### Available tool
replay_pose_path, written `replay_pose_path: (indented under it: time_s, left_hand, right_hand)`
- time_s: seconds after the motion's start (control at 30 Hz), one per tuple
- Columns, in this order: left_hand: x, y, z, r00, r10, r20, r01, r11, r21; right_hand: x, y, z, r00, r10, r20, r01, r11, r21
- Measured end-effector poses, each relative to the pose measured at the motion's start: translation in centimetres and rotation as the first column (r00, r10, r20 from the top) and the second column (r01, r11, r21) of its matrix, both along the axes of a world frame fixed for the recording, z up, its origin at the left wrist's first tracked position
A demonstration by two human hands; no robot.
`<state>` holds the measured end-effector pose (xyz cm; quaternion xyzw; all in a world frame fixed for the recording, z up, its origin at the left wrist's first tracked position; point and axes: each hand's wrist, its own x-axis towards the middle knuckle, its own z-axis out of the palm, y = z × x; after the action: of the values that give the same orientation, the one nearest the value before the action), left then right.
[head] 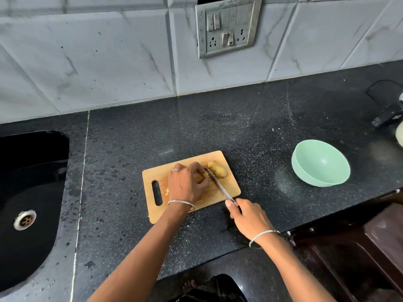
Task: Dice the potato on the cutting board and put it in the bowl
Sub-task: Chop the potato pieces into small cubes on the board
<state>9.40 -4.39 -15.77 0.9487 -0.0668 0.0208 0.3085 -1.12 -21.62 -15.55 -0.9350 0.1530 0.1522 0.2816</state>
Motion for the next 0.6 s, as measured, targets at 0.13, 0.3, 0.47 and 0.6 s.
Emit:
replay_pose_path:
  time_s: [0.13,0.3,0.47,0.6]
  left_hand:
    - [0.0,0.1,0.1,1.0,0.002,0.005,-0.002,1.0,-0.005]
    - [-0.2,0.6,0.0,1.0,-0.001,-0.014,0.0,0.999,-0.048]
    - [-0.5,1.2,0.3,0.999,0.033,-0.016,-0.032,0.999,0.039]
    - [-0.4,1.4,0.2,0.998,0.05,-0.049,-0.045,0.995,0.085]
  right_hand:
    - [0.1,0.2,0.3,1.0,0.006,0.013,-0.006,1.0,-0.011]
    - [0.1,0.4,0.3,1.0,0.015,0.022,-0.015,1.0,-0.025]
    - [0.2,0.8,0.4,0.999,0.015,0.031,-0.015,1.0,-0.024]
    - [0.3,1.4,0.8,0.999,0.017,0.03,-0.016,1.0,-0.012]
